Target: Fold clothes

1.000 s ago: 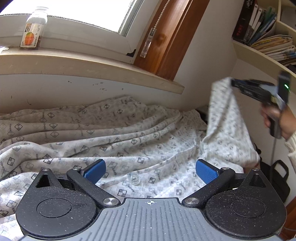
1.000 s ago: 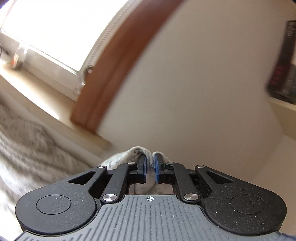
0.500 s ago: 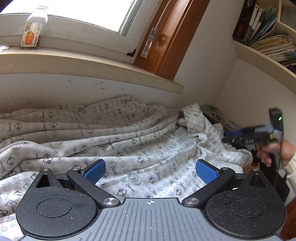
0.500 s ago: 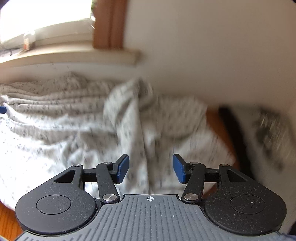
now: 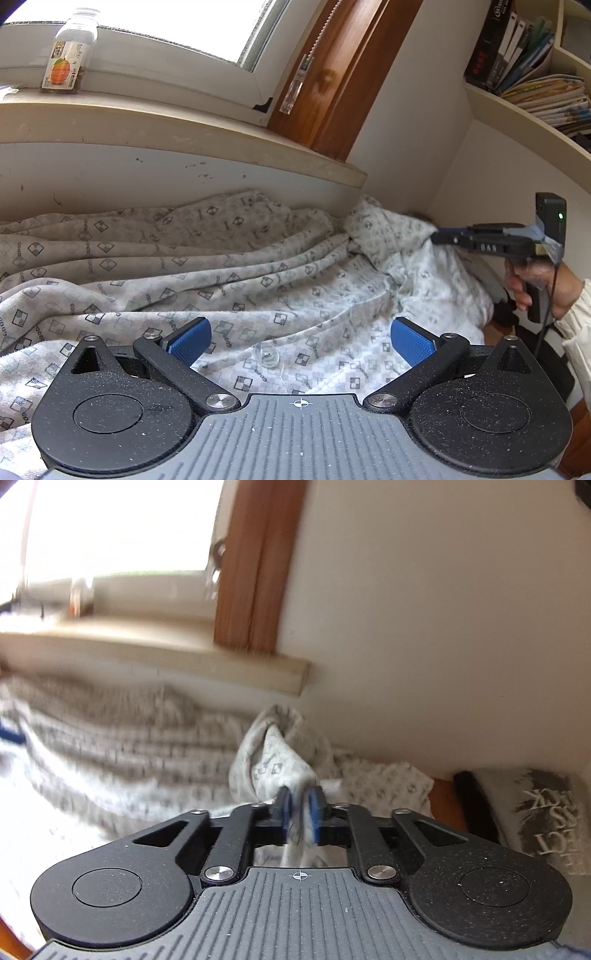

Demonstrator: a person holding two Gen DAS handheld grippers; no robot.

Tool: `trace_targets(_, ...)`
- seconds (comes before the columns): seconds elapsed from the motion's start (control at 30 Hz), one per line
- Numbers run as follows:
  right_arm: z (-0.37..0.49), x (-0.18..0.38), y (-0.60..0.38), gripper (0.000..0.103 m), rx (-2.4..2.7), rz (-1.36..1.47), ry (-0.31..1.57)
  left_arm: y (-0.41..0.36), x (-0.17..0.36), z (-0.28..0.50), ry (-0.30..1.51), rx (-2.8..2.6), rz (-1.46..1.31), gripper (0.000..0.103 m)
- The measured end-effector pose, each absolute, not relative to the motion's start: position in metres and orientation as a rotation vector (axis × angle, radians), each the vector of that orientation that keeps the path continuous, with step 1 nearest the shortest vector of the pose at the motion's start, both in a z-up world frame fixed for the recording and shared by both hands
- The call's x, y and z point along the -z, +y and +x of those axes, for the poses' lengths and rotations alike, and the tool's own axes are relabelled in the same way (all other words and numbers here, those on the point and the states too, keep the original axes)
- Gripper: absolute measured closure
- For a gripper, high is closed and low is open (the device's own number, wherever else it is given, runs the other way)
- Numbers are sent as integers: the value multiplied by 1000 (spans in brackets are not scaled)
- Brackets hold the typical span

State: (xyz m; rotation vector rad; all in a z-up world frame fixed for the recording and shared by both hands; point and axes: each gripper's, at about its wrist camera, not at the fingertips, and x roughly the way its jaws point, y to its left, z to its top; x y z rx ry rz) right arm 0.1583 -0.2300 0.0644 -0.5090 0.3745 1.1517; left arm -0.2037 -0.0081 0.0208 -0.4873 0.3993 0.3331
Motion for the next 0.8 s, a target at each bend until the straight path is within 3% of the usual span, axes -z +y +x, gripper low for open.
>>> trace_targets(0.07, 163, -64, -251, 63, -1126, -451, 395, -9, -21, -204, 400, -333, -485, 0)
trace_targets(0.1, 169, -61, -263, 62, -1105, -418, 420, -9, -21, -204, 400, -333, -485, 0)
trace_targets(0.37, 177, -39, -351, 51, -1014, -371, 568, -10, -21, -203, 401, -336, -483, 0)
trace_targets(0.6, 181, -18, -372, 51, -1085, -298, 666, -9, -21, -204, 395, -337, -489, 0)
trace_targets(0.67, 180, -15, -366, 54, -1117, -298, 673, -9, -21, -204, 394, -337, -491, 0)
trace_targets(0.7, 181, -17, -366, 62, -1116, -307, 662, -8, -21, -204, 393, -338, -493, 0)
trace_targets(0.73, 182, -24, -371, 94, -1098, -321, 640, -8, -21, -204, 392, -338, -494, 0)
trace_targets(0.8, 184, -38, -379, 99, -1061, -349, 596, -7, -21, -205, 390, -338, -496, 0)
